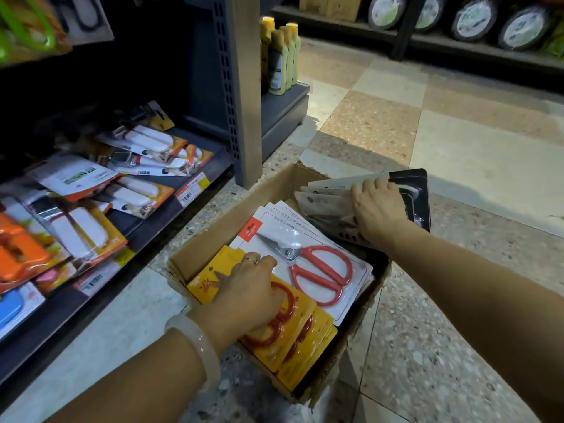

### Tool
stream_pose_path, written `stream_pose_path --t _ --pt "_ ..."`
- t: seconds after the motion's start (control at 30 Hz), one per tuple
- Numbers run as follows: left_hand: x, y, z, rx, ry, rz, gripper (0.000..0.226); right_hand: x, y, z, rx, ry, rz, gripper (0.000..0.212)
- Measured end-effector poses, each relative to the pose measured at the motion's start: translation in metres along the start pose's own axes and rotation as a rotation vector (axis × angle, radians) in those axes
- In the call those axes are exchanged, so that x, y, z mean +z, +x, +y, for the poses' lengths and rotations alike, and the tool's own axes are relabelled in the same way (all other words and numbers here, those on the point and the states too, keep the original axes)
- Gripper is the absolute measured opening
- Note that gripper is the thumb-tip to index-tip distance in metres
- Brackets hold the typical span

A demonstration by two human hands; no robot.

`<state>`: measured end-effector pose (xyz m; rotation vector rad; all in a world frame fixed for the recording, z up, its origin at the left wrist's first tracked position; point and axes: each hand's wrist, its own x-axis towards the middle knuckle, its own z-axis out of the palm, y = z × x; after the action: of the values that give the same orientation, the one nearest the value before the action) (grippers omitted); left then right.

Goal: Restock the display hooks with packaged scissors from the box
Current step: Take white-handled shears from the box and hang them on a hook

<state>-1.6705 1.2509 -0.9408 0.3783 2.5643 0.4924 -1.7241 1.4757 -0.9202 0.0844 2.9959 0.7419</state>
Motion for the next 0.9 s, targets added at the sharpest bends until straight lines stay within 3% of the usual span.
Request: stream_pose_path --t 0.1,0.23,0.33,0.4,0.47,0.53,0.63,0.7,0.77,0.83,0.9 --pt "-0.001 -0.001 0.001 -0.009 -0.05 -0.018 0.058 -0.016 0.001 0.004 0.004 0.132 0.0 0.04" --pt "-0.009 0.001 0.005 -0.02 -0.21 0.057 0.057 -0.047 0.002 0.02 0.113 0.371 0.181 0.033" --pt "-0.016 0.004 0.015 -0.026 -0.56 0.126 0.06 -0.073 -0.004 0.023 0.202 0.742 0.212 0.033" --pt "-0.022 0.01 0.02 -0.147 -0.929 0.138 0.068 -0.083 -0.012 0.012 0.177 1.09 0.116 0.032" --pt "-0.029 0.02 0.018 -0.24 -1.363 0.122 0.058 -0.082 -0.021 -0.012 0.148 1.38 -0.022 0.032" --pt "-0.031 0.029 0.008 -0.273 -1.691 0.124 0.05 -0.073 -0.027 -0.041 0.074 1.439 -0.101 0.031" --pt "-0.026 0.032 -0.018 -0.369 -1.8 0.286 0.042 -0.059 -0.025 -0.069 0.049 1.494 -0.149 0.053" --pt "-0.022 0.03 -0.036 -0.466 -1.754 0.419 0.05 -0.044 -0.015 -0.069 0.038 1.363 -0.106 0.051" --pt "-0.02 0.025 -0.049 -0.527 -1.646 0.542 0.048 -0.025 -0.008 -0.063 0.005 0.861 -0.071 0.036" --pt "-0.019 0.02 -0.054 -0.494 -1.57 0.55 0.04 -0.007 -0.006 -0.057 -0.009 0.462 -0.137 0.047" --pt "-0.019 0.015 -0.055 -0.46 -1.491 0.535 0.035 0.005 -0.007 -0.054 0.023 0.356 -0.204 0.05"
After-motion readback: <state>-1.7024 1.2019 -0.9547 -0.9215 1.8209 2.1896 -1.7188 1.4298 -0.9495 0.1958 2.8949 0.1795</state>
